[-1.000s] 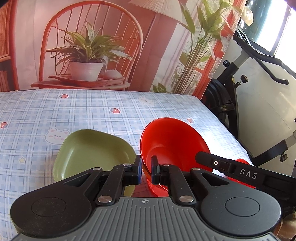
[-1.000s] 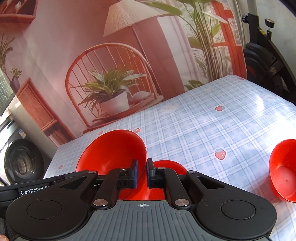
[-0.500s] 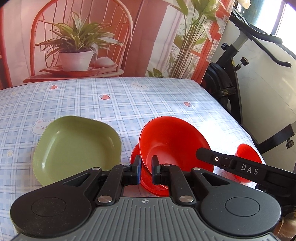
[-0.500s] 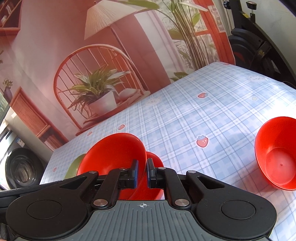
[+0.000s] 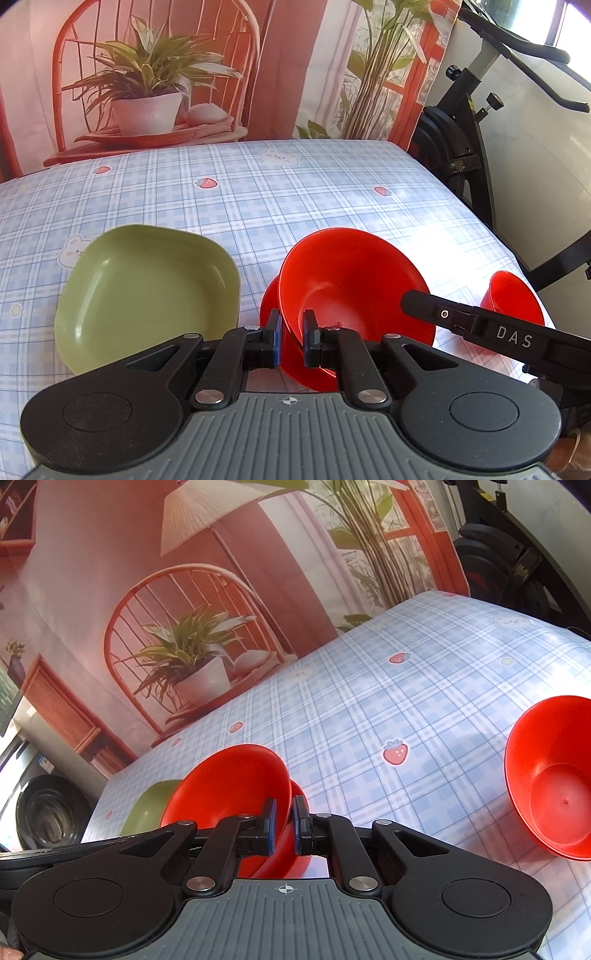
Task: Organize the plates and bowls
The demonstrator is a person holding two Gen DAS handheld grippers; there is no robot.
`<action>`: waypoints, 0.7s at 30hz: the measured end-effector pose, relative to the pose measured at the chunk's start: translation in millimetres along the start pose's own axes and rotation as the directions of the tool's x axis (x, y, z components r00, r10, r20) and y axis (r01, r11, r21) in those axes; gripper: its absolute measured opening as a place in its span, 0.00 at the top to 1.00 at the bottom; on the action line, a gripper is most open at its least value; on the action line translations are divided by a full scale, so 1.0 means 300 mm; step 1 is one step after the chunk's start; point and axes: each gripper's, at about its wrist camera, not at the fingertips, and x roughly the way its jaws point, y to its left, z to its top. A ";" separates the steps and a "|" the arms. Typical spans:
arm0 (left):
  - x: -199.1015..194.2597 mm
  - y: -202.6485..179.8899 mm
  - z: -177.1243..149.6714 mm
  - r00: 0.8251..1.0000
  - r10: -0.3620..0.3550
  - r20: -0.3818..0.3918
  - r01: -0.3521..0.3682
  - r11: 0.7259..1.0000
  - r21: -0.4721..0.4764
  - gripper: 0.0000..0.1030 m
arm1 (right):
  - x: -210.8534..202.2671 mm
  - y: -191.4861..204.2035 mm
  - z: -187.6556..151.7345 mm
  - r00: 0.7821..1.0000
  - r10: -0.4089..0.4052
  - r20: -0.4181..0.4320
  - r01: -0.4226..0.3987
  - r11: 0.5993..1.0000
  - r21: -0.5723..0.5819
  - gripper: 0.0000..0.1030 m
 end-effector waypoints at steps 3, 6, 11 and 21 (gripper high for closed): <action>0.008 -0.002 -0.003 1.000 0.009 -0.008 -0.009 1.000 0.002 0.89 | 0.004 0.008 -0.001 1.000 0.000 0.000 0.000 1.000 -0.018 0.90; 0.017 -0.002 -0.007 1.000 0.011 -0.016 -0.011 1.000 0.005 0.89 | 0.011 0.007 -0.003 1.000 -0.005 -0.006 0.005 1.000 -0.020 0.90; 0.025 0.000 -0.009 1.000 0.008 -0.025 -0.007 1.000 0.006 0.88 | 0.018 0.001 -0.004 1.000 -0.011 -0.012 0.010 1.000 -0.022 0.90; 0.037 -0.015 -0.006 0.999 0.031 -0.017 -0.030 0.999 0.031 0.87 | 0.024 0.002 -0.008 1.000 -0.018 -0.015 0.017 0.999 -0.039 0.86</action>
